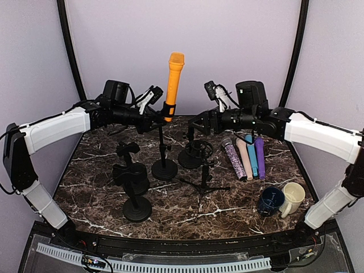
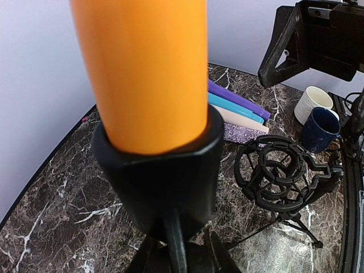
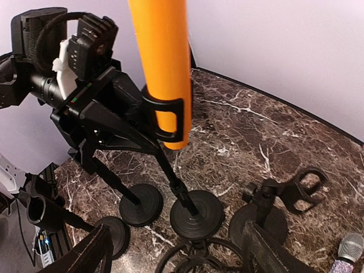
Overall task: Remove the microphone from the stand
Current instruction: Unscrew the knob on the stand of the microphone stand.
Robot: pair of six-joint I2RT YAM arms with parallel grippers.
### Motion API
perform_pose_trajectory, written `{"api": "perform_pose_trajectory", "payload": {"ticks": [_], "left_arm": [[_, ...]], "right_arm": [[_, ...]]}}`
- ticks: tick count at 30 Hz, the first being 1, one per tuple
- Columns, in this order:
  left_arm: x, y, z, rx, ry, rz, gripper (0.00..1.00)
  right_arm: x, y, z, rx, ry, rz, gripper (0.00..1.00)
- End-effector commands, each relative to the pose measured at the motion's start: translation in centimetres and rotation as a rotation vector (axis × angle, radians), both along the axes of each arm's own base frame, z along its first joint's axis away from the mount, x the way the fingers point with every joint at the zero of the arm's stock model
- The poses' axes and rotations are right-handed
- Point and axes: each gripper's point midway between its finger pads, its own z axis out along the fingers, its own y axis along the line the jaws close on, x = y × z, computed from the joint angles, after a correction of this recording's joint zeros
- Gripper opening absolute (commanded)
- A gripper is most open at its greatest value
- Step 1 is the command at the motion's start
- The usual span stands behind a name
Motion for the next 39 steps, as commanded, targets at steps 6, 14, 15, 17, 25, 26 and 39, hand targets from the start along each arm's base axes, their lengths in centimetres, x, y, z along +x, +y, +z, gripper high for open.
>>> {"api": "perform_pose_trajectory", "payload": {"ticks": [6, 14, 15, 17, 25, 26, 39], "left_arm": [[1.0, 2.8, 3.3, -0.051, -0.112, 0.0, 0.0], [1.5, 5.2, 4.3, -0.126, -0.105, 0.038, 0.0], [1.7, 5.4, 4.6, -0.144, -0.109, 0.04, 0.0], [1.5, 5.4, 4.6, -0.159, -0.108, 0.034, 0.0], [1.6, 5.2, 4.3, -0.177, -0.092, 0.026, 0.0], [1.6, 5.2, 4.3, -0.179, -0.095, 0.026, 0.0], [1.7, 5.1, 2.9, -0.165, -0.071, 0.021, 0.0]], "right_arm": [[-0.3, 6.6, -0.9, -0.041, -0.026, 0.133, 0.76], [1.6, 10.0, -3.7, -0.109, -0.003, 0.173, 0.72], [1.9, 10.3, -4.1, -0.119, -0.003, 0.175, 0.71], [2.4, 10.9, -4.4, -0.131, -0.012, 0.176, 0.69], [4.1, 13.8, -6.5, -0.12, 0.029, 0.2, 0.65], [4.2, 14.1, -6.9, -0.118, 0.036, 0.204, 0.64], [5.0, 15.4, -10.0, -0.106, 0.077, 0.204, 0.48]]}}
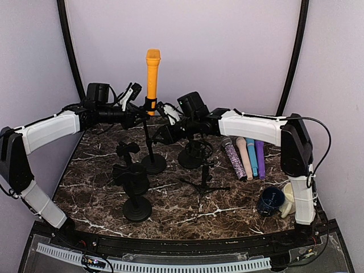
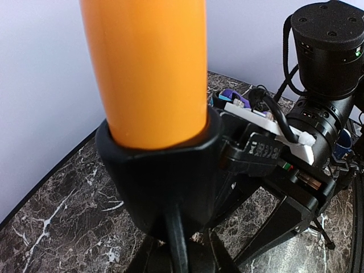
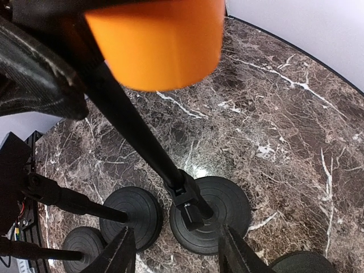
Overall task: Remove the microphone from the stand
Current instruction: Unscrew the knob on the stand of the microphone stand.
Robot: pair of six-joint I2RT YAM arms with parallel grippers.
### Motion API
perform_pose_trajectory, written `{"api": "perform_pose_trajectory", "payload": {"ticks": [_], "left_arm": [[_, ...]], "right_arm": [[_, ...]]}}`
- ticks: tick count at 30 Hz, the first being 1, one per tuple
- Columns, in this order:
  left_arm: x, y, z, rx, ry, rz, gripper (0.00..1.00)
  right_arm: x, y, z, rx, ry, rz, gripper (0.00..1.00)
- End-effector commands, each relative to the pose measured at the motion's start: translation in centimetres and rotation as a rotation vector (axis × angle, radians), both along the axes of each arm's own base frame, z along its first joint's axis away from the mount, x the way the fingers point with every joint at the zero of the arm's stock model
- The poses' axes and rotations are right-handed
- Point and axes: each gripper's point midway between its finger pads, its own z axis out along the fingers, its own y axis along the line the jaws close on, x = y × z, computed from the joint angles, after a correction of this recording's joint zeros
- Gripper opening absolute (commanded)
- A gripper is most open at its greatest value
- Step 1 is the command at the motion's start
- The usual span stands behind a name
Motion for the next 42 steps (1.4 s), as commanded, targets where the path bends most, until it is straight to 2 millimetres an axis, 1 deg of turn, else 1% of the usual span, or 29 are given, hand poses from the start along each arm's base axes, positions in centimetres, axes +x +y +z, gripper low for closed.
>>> {"api": "perform_pose_trajectory", "payload": {"ticks": [1, 5, 12, 18, 23, 31, 37, 42], "left_arm": [[-0.8, -0.6, 2.6, -0.059, -0.076, -0.049, 0.0], [-0.8, -0.6, 2.4, -0.059, -0.071, -0.049, 0.0], [-0.9, -0.5, 2.6, -0.059, -0.082, -0.043, 0.0], [-0.8, -0.4, 2.5, -0.055, -0.08, -0.038, 0.0], [-0.4, -0.1, 2.2, -0.045, -0.072, -0.01, 0.0], [0.0, 0.0, 1.9, -0.042, -0.054, 0.004, 0.0], [-0.4, -0.2, 1.9, -0.055, -0.046, -0.021, 0.0], [-0.4, -0.3, 1.9, -0.056, -0.045, -0.024, 0.0]], "right_arm": [[0.1, 1.3, 0.2, 0.05, -0.015, 0.011, 0.47], [0.4, 1.5, -0.7, 0.044, -0.001, 0.0, 0.44], [0.3, 1.3, -1.3, 0.062, 0.025, -0.021, 0.42], [0.3, 1.0, -2.2, 0.044, 0.025, -0.032, 0.35], [0.3, 0.7, -2.3, 0.044, 0.02, -0.041, 0.3], [0.1, 0.2, -2.3, 0.058, 0.02, -0.061, 0.3], [0.6, 0.7, -2.0, 0.064, 0.005, -0.049, 0.27], [0.7, 1.1, -2.4, 0.054, 0.001, -0.038, 0.24]]}}
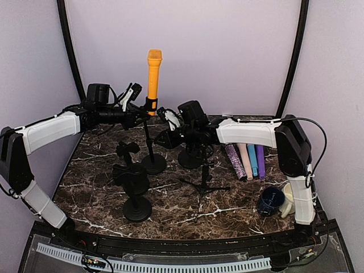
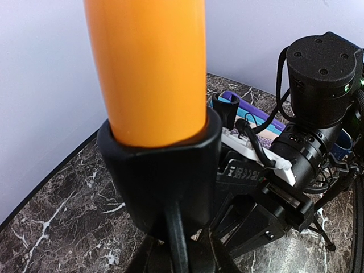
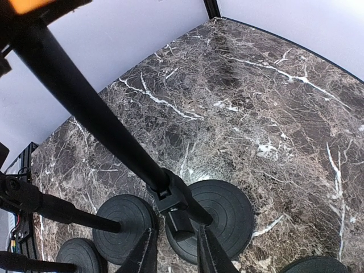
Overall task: Remove the microphone from the stand
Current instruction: Unscrew the knob on the stand of the microphone stand.
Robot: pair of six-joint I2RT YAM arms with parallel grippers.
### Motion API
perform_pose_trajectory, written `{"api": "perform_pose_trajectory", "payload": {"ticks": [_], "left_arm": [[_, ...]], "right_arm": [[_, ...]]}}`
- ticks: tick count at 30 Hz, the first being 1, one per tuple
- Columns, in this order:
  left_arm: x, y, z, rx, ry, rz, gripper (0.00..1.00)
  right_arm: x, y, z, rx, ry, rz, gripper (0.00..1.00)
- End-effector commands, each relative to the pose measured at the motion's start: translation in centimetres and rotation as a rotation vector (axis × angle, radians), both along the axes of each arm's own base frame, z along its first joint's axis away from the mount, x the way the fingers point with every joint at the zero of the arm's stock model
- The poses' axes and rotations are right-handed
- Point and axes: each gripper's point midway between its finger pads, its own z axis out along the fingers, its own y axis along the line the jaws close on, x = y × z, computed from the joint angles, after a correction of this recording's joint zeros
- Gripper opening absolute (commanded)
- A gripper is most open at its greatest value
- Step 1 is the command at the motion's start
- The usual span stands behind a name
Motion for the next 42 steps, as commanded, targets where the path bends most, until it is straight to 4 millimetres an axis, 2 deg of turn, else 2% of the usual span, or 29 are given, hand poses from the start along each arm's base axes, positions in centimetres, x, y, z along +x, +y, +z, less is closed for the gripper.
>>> {"api": "perform_pose_trajectory", "payload": {"ticks": [1, 17, 22, 26, 29, 30, 33, 38, 42], "left_arm": [[-0.5, -0.3, 1.9, -0.043, -0.043, -0.032, 0.0], [-0.6, -0.6, 1.7, -0.056, -0.024, -0.05, 0.0], [-0.6, -0.7, 1.8, -0.062, -0.022, -0.048, 0.0], [-0.6, -0.8, 1.8, -0.072, -0.012, -0.054, 0.0], [-0.7, -0.9, 1.7, -0.077, -0.004, -0.062, 0.0], [-0.7, -1.0, 1.7, -0.078, -0.003, -0.065, 0.0], [-1.1, -1.2, 1.8, -0.09, 0.004, -0.089, 0.0], [-1.6, -1.5, 2.0, -0.101, 0.01, -0.124, 0.0], [-1.6, -1.5, 2.0, -0.103, 0.015, -0.128, 0.0]], "right_arm": [[0.1, 0.7, 0.0, 0.004, -0.013, 0.013, 0.23], [-0.3, 1.7, 0.3, 0.059, 0.006, 0.048, 0.19], [-0.4, 1.8, 0.5, 0.091, 0.01, 0.05, 0.11], [-0.5, 1.8, 0.8, 0.106, 0.007, 0.051, 0.0], [-0.7, 1.7, 0.7, 0.114, 0.005, 0.05, 0.0], [-0.7, 1.7, 0.7, 0.115, 0.003, 0.05, 0.0], [-0.7, 1.6, 0.2, 0.112, 0.01, 0.045, 0.14], [-0.6, 1.8, -0.5, 0.11, 0.019, 0.046, 0.29], [-0.5, 1.9, -0.9, 0.104, 0.022, 0.047, 0.34]]}}
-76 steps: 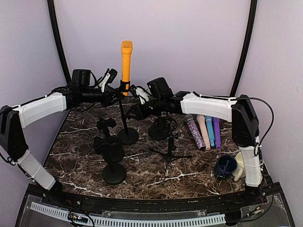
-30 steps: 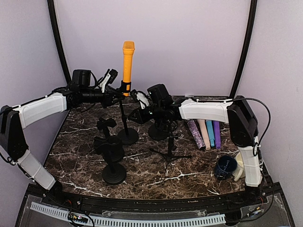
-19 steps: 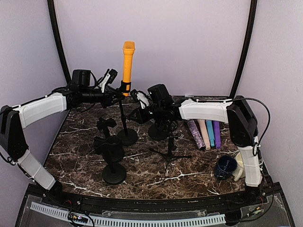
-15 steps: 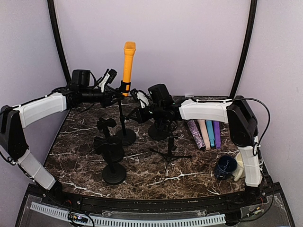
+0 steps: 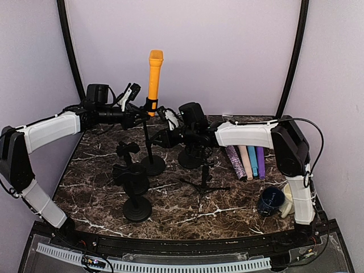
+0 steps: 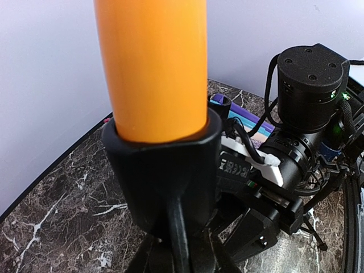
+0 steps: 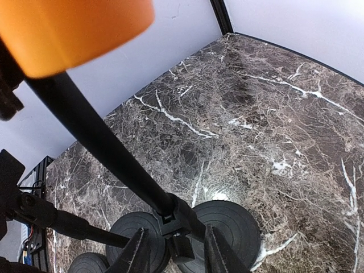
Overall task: Remove the microphone from the stand
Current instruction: Unscrew the knob on the stand of the microphone stand.
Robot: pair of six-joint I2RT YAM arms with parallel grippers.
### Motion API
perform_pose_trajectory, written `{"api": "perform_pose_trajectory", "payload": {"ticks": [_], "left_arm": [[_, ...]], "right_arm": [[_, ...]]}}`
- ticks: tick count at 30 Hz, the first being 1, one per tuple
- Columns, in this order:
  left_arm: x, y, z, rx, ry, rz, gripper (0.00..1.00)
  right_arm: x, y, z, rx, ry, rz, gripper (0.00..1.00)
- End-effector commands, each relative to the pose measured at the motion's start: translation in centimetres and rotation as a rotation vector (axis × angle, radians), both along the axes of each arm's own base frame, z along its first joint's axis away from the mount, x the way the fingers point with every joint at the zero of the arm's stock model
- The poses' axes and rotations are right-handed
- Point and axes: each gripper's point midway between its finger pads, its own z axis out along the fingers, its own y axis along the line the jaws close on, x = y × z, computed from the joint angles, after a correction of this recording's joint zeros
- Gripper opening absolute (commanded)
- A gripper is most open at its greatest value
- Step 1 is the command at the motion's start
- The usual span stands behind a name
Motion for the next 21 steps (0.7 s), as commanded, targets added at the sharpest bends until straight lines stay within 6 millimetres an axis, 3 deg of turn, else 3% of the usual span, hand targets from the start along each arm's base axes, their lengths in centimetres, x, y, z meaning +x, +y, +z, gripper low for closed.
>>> {"api": "perform_pose_trajectory", "payload": {"ticks": [1, 8, 17, 21], "left_arm": [[-1.2, -1.2, 2.0, -0.069, -0.013, -0.082, 0.0], [-1.1, -0.9, 2.5, -0.072, -0.019, -0.072, 0.0], [-0.7, 0.3, 4.9, -0.115, -0.049, -0.04, 0.0], [-0.8, 0.2, 6.1, -0.147, -0.051, -0.053, 0.0]], "right_arm": [[-0.6, 0.8, -1.6, -0.004, 0.009, 0.028, 0.35], [-0.7, 0.8, -2.1, -0.028, 0.018, 0.042, 0.4], [-1.2, 0.8, 0.8, 0.002, -0.018, 0.065, 0.28], [-1.4, 1.1, 1.7, 0.001, -0.025, 0.087, 0.28]]}}
